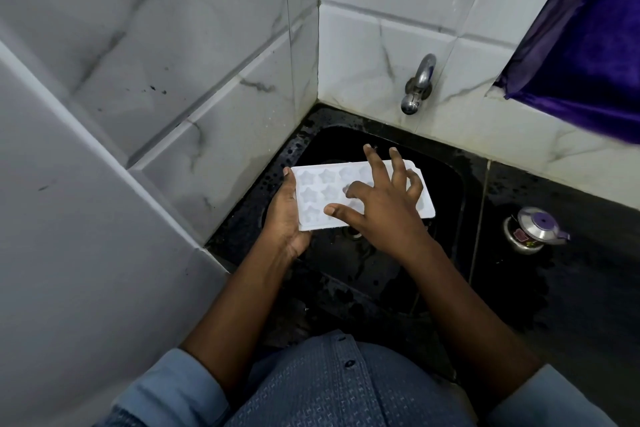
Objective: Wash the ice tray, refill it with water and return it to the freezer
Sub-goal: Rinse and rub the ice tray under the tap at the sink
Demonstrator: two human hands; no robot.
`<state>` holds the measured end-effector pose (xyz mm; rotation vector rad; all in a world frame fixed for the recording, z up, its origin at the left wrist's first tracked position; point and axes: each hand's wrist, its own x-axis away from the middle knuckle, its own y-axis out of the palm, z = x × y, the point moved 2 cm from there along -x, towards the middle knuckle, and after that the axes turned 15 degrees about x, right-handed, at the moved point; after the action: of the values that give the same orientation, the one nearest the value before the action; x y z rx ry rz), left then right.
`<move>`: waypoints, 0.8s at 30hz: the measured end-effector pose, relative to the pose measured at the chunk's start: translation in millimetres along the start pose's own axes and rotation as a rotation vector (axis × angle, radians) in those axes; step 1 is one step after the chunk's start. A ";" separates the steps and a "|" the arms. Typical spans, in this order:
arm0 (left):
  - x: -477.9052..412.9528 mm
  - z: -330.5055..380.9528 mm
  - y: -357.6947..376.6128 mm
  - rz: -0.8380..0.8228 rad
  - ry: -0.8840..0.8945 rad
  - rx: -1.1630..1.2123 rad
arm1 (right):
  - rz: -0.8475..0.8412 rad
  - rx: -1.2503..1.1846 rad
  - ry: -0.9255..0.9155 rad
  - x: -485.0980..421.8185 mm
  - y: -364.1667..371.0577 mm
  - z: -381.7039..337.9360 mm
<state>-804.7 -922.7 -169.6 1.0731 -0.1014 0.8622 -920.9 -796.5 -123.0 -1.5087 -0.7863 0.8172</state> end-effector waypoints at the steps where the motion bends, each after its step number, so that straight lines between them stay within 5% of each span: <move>1: -0.2 -0.1 -0.6 0.002 0.002 0.000 | 0.004 0.002 0.001 0.0 0.2 -0.4; 24: -0.6 -1.2 -4.6 0.056 0.001 -0.007 | -0.005 0.007 0.004 -0.3 4.0 -3.9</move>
<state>-802.5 -923.0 -173.8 1.0671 -0.1339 0.9124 -917.7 -799.2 -126.8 -1.5014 -0.7832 0.8127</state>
